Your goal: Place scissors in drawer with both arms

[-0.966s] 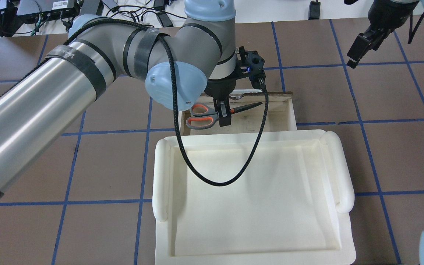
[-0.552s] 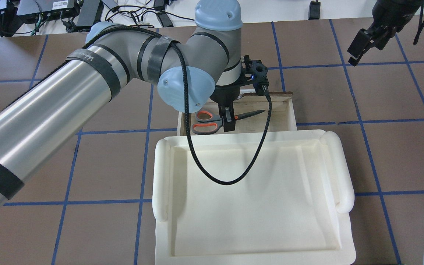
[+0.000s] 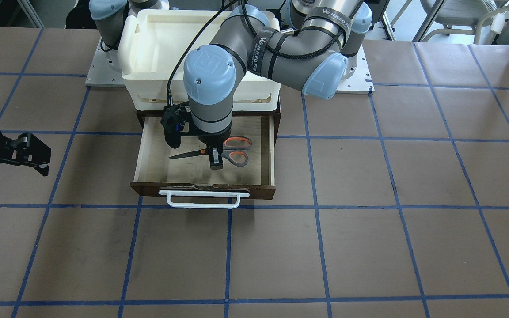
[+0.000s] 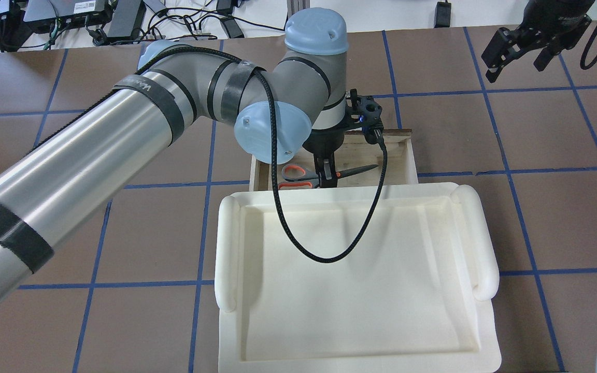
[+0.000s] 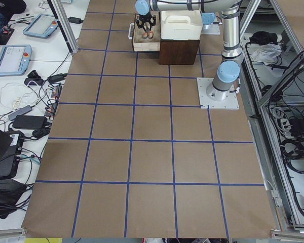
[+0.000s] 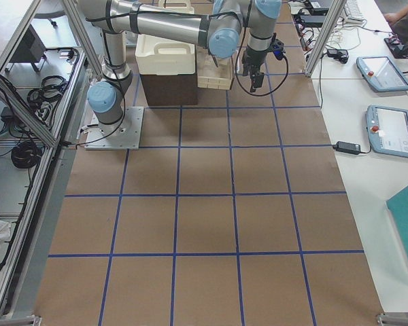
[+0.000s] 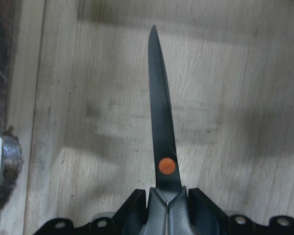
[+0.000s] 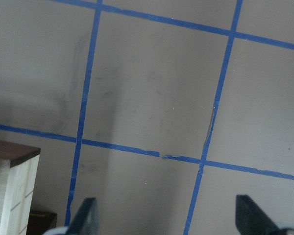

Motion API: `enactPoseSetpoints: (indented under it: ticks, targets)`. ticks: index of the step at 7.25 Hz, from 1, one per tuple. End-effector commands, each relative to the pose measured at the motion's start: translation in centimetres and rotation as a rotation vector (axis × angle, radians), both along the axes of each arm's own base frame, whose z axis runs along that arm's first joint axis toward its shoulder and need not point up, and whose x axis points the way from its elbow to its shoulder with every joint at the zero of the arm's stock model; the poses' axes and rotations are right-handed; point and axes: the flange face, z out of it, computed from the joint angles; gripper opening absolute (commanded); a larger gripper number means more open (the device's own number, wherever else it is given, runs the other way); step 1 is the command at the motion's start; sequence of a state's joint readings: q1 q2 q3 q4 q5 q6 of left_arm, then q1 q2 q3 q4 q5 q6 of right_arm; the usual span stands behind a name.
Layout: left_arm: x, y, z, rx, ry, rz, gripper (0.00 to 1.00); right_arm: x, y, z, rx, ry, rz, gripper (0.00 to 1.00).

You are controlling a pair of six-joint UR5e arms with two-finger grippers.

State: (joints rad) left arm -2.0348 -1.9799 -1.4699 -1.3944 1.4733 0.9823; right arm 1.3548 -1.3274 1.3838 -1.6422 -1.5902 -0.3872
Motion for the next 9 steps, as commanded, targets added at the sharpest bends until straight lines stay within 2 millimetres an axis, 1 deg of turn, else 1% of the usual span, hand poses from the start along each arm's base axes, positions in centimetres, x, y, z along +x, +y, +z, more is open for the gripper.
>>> enactPoseSetpoints:
  ticks: [1,4,5,6,7,8,9]
  targets:
    - [-0.2,0.8,-0.5,0.039,-0.017,-0.009,0.00,0.5,0.2,0.4,-0.006,0.013,-0.070,1.00]
    - [-0.5,1.0,-0.6,0.071,0.017,0.006,0.00,1.0,0.5,0.4,0.009,-0.006,-0.125,1.00]
    - [-0.5,1.0,-0.6,0.072,0.015,0.006,0.00,1.5,0.5,0.4,0.009,0.002,-0.156,1.00]
    - [-0.4,1.1,-0.8,0.078,0.009,0.010,0.40,3.3,0.4,0.5,0.005,0.010,-0.153,1.00]
    - [-0.6,1.2,-0.8,0.088,0.020,0.022,0.71,4.2,0.6,0.9,-0.002,0.010,-0.141,1.00]
    - [-0.7,1.2,-0.7,0.095,0.031,0.031,0.84,4.8,0.6,0.8,-0.002,0.010,-0.132,1.00]
    - [-0.7,1.3,-0.7,0.094,0.032,0.032,0.84,4.8,0.2,0.3,0.002,0.008,-0.131,1.00]
